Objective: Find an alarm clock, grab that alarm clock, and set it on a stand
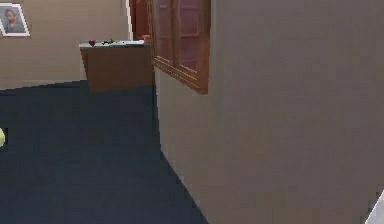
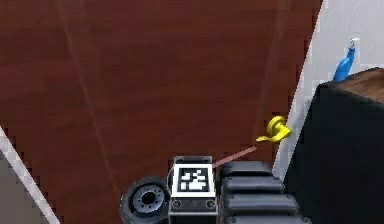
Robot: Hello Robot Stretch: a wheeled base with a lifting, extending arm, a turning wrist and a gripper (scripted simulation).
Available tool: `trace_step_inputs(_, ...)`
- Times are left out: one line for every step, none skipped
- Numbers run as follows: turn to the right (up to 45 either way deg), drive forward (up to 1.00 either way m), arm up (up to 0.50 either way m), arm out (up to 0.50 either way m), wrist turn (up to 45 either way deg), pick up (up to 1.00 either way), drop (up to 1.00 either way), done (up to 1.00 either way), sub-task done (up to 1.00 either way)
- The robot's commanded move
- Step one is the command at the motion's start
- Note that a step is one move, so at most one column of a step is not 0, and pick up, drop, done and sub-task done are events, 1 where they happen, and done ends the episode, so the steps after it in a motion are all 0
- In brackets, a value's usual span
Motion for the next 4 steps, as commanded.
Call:
trace_step_inputs(-21.0,0.0,0.0,0.0,0.0,0.0,0.0,0.0,0.0)
trace_step_inputs(0.0,0.15,0.0,0.0,0.0,0.0,0.0,0.0,0.0)
trace_step_inputs(-18.0,0.0,0.0,0.0,0.0,0.0,0.0,0.0,0.0)
trace_step_inputs(0.0,1.0,0.0,0.0,0.0,0.0,0.0,0.0,0.0)
